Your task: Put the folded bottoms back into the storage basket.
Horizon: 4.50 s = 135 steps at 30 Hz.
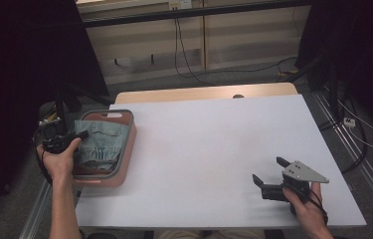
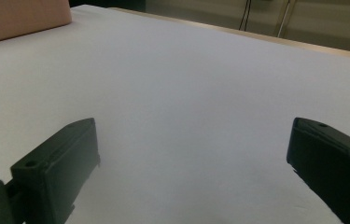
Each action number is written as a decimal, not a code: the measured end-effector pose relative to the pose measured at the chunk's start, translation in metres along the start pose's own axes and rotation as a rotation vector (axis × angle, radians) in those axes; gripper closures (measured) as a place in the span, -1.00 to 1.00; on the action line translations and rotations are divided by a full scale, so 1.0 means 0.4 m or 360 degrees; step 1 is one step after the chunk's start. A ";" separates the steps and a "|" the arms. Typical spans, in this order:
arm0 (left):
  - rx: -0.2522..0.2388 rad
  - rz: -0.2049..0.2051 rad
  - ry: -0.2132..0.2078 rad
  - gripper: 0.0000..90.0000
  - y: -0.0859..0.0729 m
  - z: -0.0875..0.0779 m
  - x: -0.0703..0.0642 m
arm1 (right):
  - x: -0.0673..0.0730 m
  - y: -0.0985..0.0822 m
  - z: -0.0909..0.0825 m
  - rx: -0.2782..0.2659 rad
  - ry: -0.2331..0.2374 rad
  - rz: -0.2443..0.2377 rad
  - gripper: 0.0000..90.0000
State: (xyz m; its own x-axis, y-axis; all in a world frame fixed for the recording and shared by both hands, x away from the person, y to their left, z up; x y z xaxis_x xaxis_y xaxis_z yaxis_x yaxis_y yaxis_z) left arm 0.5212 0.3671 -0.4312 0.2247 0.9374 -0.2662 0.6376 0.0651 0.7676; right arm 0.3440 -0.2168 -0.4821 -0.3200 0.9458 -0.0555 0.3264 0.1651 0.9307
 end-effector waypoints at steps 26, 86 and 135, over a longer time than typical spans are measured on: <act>0.0169 0.0052 0.0071 0.80 -0.009 0.063 -0.014 | -0.002 -0.002 0.007 0.0011 -0.0007 -0.0001 -0.95; 0.0097 0.0181 -0.0032 0.21 -0.015 0.073 -0.027 | 0.002 -0.002 -0.003 0.0003 0.0016 0.0002 -0.95; -0.0153 0.0338 -0.0220 -0.89 -0.009 -0.096 -0.122 | -0.001 -0.001 0.004 0.0009 -0.0003 -0.0003 -0.95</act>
State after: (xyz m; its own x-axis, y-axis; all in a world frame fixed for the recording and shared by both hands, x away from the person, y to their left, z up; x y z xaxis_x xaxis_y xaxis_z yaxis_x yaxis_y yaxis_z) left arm 0.4795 0.3343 -0.3985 0.4488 0.8783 -0.1651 0.4937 -0.0897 0.8650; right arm 0.3456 -0.2168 -0.4832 -0.3191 0.9460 -0.0577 0.3311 0.1683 0.9285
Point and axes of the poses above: each handheld gripper's, and its own axes: z roughly forward along the jaws, y roughly out of its top, x roughly to its left, the point moved 9 cm from there along z, roughly forward along the jaws, and after that the axes turned 8 degrees about -y, right-handed, at the moved point
